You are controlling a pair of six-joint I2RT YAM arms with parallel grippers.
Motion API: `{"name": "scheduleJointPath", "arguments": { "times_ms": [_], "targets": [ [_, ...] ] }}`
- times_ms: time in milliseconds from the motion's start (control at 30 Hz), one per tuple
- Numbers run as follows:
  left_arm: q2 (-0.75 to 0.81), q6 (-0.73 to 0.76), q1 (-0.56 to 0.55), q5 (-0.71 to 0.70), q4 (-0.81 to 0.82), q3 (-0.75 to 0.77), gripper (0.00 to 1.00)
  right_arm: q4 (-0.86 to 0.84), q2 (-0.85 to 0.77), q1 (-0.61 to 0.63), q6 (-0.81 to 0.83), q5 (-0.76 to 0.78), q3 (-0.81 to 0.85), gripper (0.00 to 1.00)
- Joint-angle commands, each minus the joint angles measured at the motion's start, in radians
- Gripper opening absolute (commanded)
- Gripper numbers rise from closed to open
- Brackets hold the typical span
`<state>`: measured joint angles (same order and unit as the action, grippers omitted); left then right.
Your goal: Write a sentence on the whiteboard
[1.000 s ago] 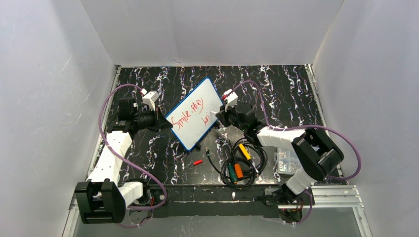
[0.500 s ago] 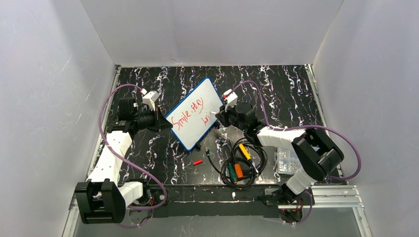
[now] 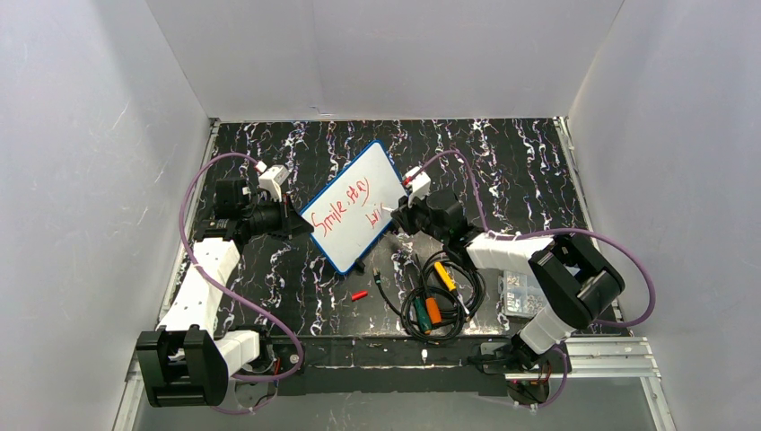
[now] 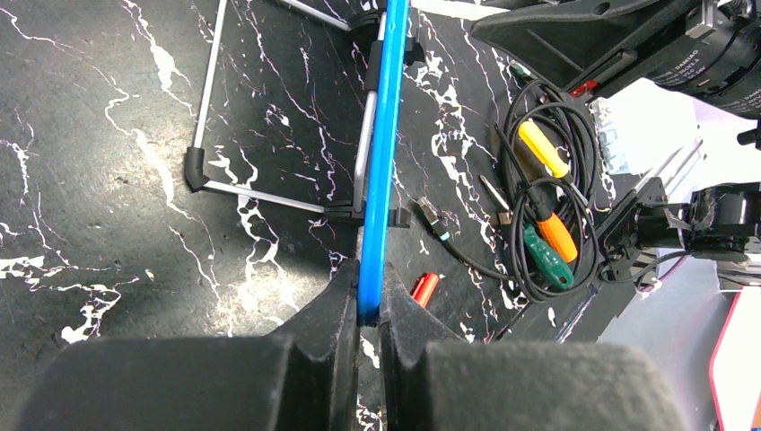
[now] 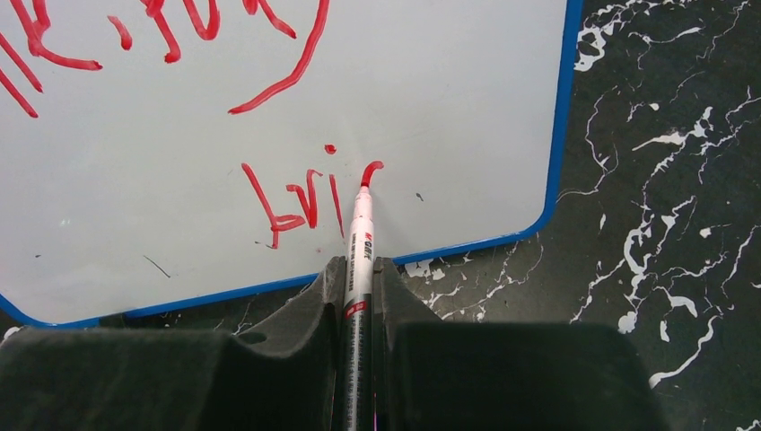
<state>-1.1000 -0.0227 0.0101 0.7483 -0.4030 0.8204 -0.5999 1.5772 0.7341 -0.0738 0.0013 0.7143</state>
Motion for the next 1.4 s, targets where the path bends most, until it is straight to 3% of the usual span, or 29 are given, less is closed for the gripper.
{"name": "scheduleJointPath", "arguments": {
  "times_ms": [0, 267, 1367],
  "targets": [
    [-0.015, 0.046, -0.012, -0.043, -0.06, 0.006, 0.0, 0.014, 0.004, 0.017, -0.003, 0.024, -0.014, 0.01],
    [-0.017, 0.046, -0.012, -0.041, -0.06, 0.006, 0.0, 0.001, -0.004, 0.017, -0.001, 0.089, 0.01, 0.01],
    [-0.013, 0.044, -0.012, -0.033, -0.058, 0.008, 0.0, -0.031, -0.018, 0.018, -0.005, 0.102, 0.025, 0.01]
  ]
}}
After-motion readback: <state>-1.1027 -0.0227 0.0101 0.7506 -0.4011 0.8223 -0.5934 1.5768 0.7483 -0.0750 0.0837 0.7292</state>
